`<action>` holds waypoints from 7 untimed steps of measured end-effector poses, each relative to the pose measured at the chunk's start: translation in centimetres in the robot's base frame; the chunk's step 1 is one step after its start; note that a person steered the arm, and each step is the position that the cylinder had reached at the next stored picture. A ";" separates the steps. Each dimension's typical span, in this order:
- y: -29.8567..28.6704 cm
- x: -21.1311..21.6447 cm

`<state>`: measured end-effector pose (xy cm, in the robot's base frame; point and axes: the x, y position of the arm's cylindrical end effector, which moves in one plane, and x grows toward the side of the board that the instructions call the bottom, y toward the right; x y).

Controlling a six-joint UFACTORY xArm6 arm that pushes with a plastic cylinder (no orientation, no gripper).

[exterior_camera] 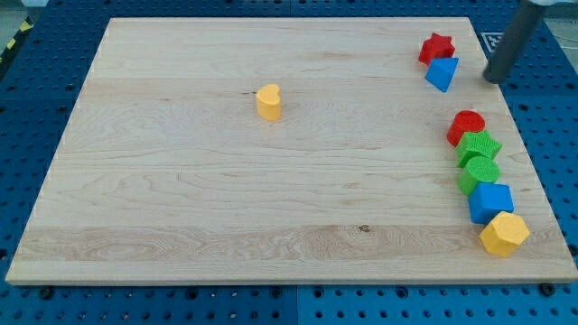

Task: Place the blue triangle towards the top of the yellow heart

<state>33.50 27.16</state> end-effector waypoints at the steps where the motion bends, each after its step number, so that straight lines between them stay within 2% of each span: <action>1: -2.9 0.0; 3: -7.5 0.0; 5: -9.4 -2.6; 7: -10.3 -2.6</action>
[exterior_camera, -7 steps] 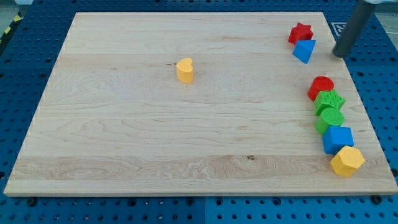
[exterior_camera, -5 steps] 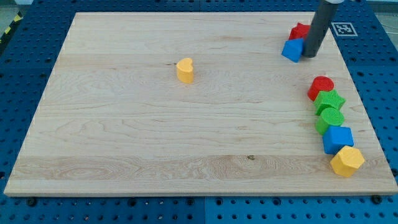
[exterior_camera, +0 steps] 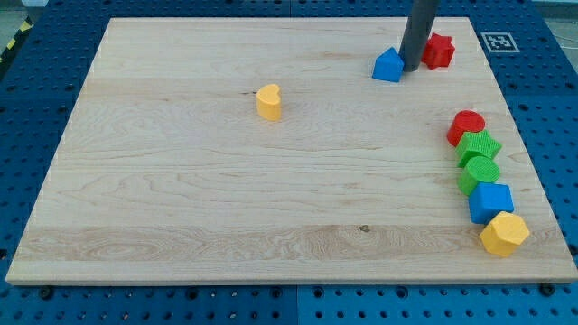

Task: Place the blue triangle towards the top of the yellow heart

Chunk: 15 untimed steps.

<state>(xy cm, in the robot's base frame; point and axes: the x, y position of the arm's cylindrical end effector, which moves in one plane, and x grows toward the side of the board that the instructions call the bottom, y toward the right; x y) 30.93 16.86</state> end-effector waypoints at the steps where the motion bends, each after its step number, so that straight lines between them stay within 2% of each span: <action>1: -0.2 0.0; 4: -3.5 0.0; 9: -12.6 2.4; 13: -14.0 4.1; 15: -14.1 1.7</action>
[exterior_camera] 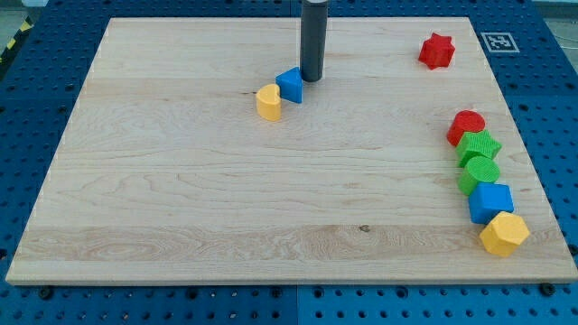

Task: Place the blue triangle towards the top of the yellow heart

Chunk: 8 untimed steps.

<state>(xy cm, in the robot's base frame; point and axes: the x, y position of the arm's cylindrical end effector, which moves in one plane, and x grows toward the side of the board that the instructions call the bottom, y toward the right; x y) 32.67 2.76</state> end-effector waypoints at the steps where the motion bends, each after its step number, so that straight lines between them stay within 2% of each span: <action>1: -0.6 1.7; 3: -0.1 1.5; 5: 9.7 0.8; 8: 19.5 0.8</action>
<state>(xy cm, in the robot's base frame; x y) 33.50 22.31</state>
